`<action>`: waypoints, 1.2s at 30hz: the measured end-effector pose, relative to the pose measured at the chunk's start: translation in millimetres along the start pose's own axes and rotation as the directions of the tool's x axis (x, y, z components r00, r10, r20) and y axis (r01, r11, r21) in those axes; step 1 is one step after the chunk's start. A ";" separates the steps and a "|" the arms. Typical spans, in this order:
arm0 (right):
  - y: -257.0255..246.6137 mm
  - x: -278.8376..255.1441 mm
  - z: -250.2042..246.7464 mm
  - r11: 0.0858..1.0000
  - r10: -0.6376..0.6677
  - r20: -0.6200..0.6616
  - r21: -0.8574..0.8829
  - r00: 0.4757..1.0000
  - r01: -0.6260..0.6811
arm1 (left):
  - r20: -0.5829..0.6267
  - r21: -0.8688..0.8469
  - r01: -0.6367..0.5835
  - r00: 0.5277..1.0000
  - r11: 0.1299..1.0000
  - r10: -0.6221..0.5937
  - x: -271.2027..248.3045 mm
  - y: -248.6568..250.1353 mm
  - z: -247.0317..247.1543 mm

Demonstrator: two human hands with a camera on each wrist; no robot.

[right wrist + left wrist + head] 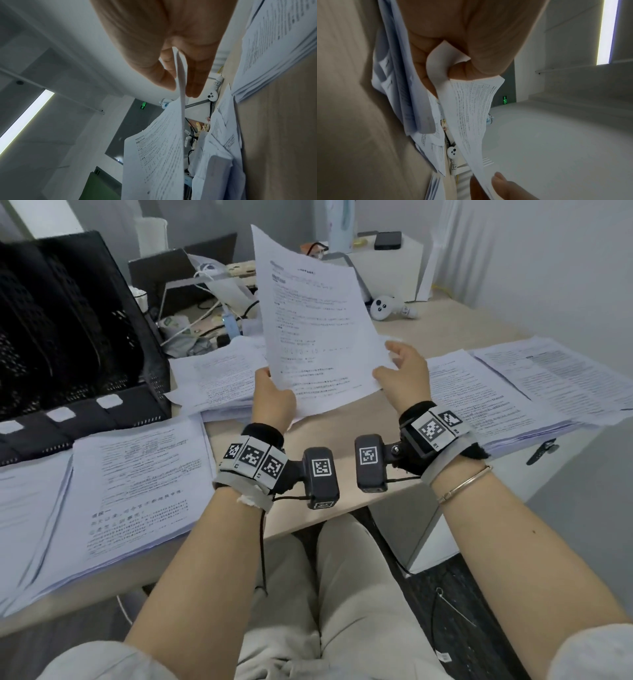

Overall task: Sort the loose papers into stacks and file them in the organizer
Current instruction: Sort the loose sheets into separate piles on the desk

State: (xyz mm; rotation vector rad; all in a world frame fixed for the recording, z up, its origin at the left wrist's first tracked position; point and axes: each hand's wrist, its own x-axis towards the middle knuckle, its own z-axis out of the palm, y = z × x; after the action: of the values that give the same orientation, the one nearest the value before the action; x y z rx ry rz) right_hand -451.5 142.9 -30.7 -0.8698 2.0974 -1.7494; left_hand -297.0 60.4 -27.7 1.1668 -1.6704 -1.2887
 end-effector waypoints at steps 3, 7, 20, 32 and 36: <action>-2.3 -4.3 14.0 1.000 0.025 0.045 -0.007 0.999 -0.025 | 0.016 0.018 -0.016 1.000 1.000 0.015 -10.6 -3.2 -21.6; -7.1 -10.2 37.7 0.999 0.047 0.104 -0.026 0.994 -0.044 | 0.021 0.050 -0.004 1.000 0.999 0.003 -18.2 -9.1 -54.2; -46.6 -43.9 130.4 0.987 -0.160 0.357 0.028 0.920 0.161 | -0.195 0.196 0.021 0.981 0.980 0.018 -17.7 -21.4 -180.1; -64.4 -77.0 194.9 0.973 -0.223 0.581 0.085 0.783 0.215 | -0.323 0.292 0.113 0.946 0.950 -0.013 -23.4 -37.3 -266.5; -65.2 -78.1 195.5 0.981 -0.159 0.678 0.030 0.717 0.190 | -0.343 0.286 0.129 0.939 0.950 -0.024 -30.8 -45.4 -270.5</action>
State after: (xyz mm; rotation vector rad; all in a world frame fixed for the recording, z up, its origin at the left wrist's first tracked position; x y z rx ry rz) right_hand -262.9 28.9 -26.3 -1.4915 1.5868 -1.1739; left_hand -29.2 -2.2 -5.5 1.5531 -1.6117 -0.8294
